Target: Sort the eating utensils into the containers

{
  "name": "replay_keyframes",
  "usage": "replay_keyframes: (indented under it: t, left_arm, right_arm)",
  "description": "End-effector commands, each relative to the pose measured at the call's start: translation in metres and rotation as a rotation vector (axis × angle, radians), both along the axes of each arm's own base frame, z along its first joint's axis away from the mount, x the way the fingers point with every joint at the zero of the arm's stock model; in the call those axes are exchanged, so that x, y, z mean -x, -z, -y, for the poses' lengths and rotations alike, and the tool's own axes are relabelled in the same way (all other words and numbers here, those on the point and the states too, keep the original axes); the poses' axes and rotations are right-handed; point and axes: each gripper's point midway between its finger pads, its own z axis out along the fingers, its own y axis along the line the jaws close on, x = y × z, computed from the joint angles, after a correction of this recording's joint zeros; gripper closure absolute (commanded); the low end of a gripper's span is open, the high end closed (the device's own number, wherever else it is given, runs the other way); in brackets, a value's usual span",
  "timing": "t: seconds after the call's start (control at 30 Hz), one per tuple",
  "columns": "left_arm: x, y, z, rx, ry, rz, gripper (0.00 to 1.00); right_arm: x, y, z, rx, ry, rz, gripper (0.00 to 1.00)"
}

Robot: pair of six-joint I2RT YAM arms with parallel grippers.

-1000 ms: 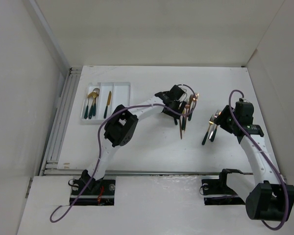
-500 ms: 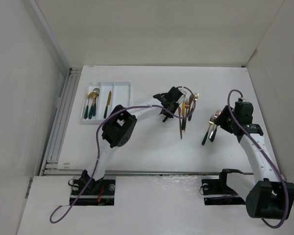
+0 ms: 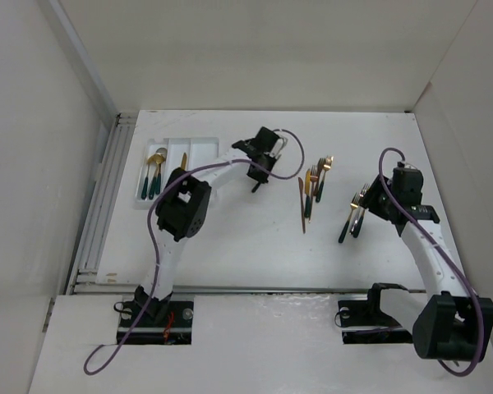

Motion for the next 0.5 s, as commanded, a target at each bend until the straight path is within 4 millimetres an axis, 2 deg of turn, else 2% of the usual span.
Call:
replay_keyframes:
  t: [0.0, 0.03, 0.07, 0.1, 0.17, 0.2, 0.27, 0.3, 0.33, 0.37, 0.43, 0.47]
  left_arm:
    - [-0.025, -0.105, -0.034, 0.071, -0.033, 0.163, 1.00]
    - [-0.028, -0.117, -0.040, 0.071, -0.040, 0.190, 1.00]
    - [-0.034, -0.140, -0.055, 0.086, -0.074, 0.232, 1.00]
    - [-0.036, -0.144, -0.067, 0.081, -0.099, 0.243, 1.00]
    - [-0.039, -0.145, -0.094, 0.062, -0.150, 0.244, 1.00]
    - [-0.042, -0.145, -0.124, 0.038, -0.211, 0.247, 1.00]
    - [-0.042, -0.144, -0.154, 0.019, -0.268, 0.242, 1.00]
    - [-0.046, -0.152, -0.182, 0.017, -0.328, 0.265, 1.00]
    - [-0.045, -0.150, -0.195, 0.010, -0.352, 0.259, 1.00]
    - [-0.041, -0.143, -0.209, 0.000, -0.376, 0.246, 1.00]
    - [-0.041, -0.139, -0.236, -0.003, -0.428, 0.239, 1.00]
    - [-0.037, -0.131, -0.244, -0.018, -0.432, 0.228, 1.00]
  right_arm:
    - [-0.030, -0.036, -0.006, 0.007, -0.044, 0.145, 0.50]
    - [-0.035, -0.037, -0.006, 0.000, -0.037, 0.158, 0.50]
    - [-0.038, -0.035, -0.010, -0.009, -0.043, 0.155, 0.50]
    - [-0.040, -0.034, -0.016, -0.011, -0.061, 0.156, 0.50]
    - [-0.049, -0.033, -0.024, -0.023, -0.065, 0.163, 0.50]
    - [-0.052, -0.035, -0.034, -0.025, -0.097, 0.169, 0.50]
    - [-0.060, -0.028, -0.046, -0.038, -0.109, 0.156, 0.50]
    - [-0.060, -0.022, -0.053, -0.040, -0.127, 0.135, 0.50]
    - [-0.065, -0.026, -0.065, -0.044, -0.147, 0.146, 0.50]
    - [-0.068, -0.015, -0.069, -0.044, -0.143, 0.111, 0.50]
    - [-0.076, -0.014, -0.079, -0.051, -0.162, 0.104, 0.50]
    - [-0.078, -0.010, -0.086, -0.064, -0.167, 0.090, 0.50]
